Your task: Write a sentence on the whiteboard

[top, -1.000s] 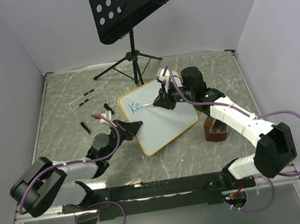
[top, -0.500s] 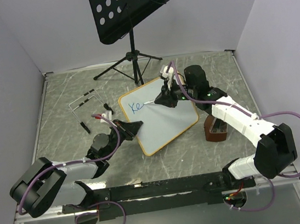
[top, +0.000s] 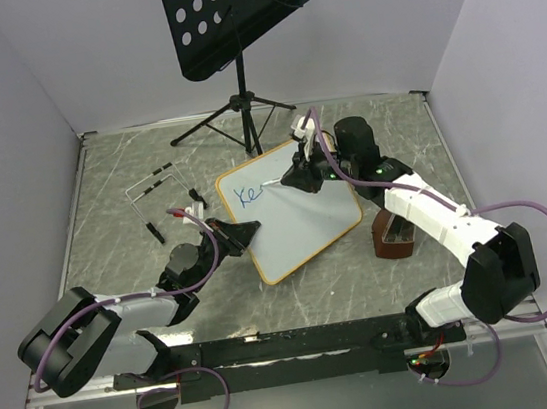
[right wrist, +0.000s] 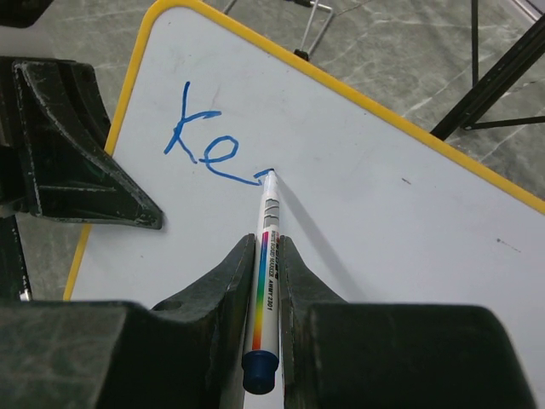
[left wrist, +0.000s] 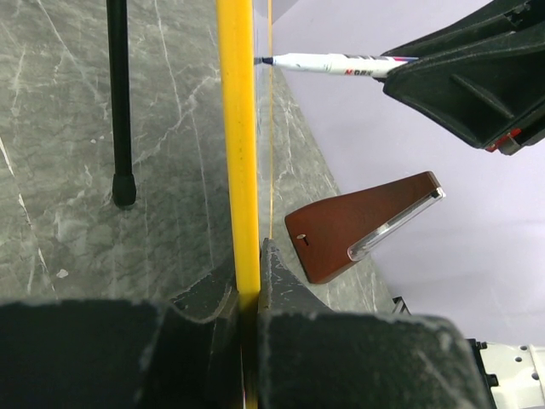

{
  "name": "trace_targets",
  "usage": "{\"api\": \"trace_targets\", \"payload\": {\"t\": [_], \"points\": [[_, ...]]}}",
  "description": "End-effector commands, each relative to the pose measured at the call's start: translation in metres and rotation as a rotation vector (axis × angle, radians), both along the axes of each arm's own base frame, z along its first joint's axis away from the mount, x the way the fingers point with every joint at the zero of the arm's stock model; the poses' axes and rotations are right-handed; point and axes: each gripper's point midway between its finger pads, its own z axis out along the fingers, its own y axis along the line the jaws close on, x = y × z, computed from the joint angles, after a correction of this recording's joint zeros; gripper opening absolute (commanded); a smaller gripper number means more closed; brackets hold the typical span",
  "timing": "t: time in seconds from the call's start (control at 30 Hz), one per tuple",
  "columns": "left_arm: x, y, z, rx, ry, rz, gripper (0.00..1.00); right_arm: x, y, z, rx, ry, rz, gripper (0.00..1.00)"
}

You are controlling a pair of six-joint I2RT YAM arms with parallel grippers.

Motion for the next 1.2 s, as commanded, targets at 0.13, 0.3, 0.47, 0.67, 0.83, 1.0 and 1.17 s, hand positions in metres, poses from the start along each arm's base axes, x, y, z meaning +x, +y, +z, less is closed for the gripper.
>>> {"api": "trace_targets", "payload": {"t": [0.13, 0.3, 0.47, 0.67, 0.83, 1.0, 1.17], "points": [[-0.004, -0.007, 0.016, 0.008, -0.097, -0.046, 0.01, 0.025, 0.002, 0.019, 0.02, -0.048, -0.057, 0.0], [-0.005, -0.008, 0.015, 0.007, -0.096, -0.05, 0.01, 0.025, 0.007, 0.021, 0.039, -0.041, -0.038, 0.0], [-0.005, -0.007, 0.015, 0.009, -0.096, -0.047, 0.01, 0.017, 0.013, 0.021, 0.054, -0.026, 0.017, 0.0], [-0.004, -0.006, 0.014, 0.007, -0.096, -0.043, 0.01, 0.004, 0.014, 0.017, 0.052, -0.014, 0.07, 0.0], [-0.003, -0.006, 0.015, 0.004, -0.097, -0.041, 0.01, -0.001, 0.012, 0.012, 0.038, -0.003, 0.076, 0.0], [-0.003, -0.005, 0.016, 0.001, -0.098, -0.038, 0.01, -0.004, 0.009, 0.005, 0.008, 0.004, 0.084, 0.0], [-0.004, -0.004, 0.016, 0.004, -0.097, -0.034, 0.01, -0.008, 0.004, 0.0, -0.013, 0.008, 0.082, 0.0]]}}
